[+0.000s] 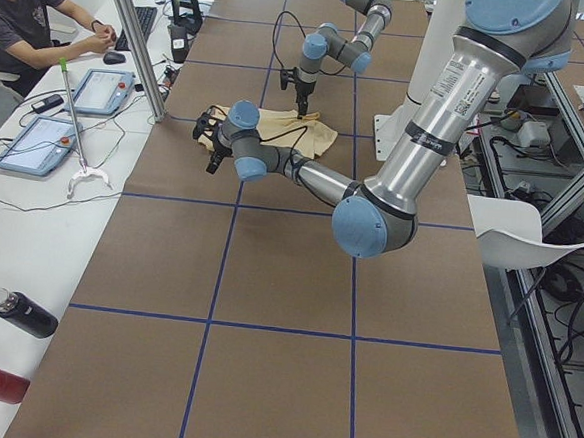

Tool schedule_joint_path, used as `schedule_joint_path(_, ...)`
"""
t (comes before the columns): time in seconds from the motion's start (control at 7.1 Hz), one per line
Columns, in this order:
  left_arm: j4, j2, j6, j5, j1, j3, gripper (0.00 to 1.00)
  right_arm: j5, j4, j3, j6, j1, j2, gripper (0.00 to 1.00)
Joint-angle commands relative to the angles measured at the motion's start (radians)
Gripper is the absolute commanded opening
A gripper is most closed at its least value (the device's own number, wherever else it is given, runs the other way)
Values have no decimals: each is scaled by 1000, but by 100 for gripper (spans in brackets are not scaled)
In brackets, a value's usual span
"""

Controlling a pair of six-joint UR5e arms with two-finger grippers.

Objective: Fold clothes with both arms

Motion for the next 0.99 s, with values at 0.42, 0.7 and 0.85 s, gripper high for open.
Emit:
schedule_joint_path(0.42,-3,0,0,2,3,23,100,5,-7,-15,-24,-22,-4,100)
schedule_joint_path(0.7,-12,-1,-1,3,5,31,100,8,-7,-18,-24,-14,-9,100)
schedule_joint_path(0.85,-14,-1,-1,3,5,31,100,11,-10,-18,-27,-9,-12,100)
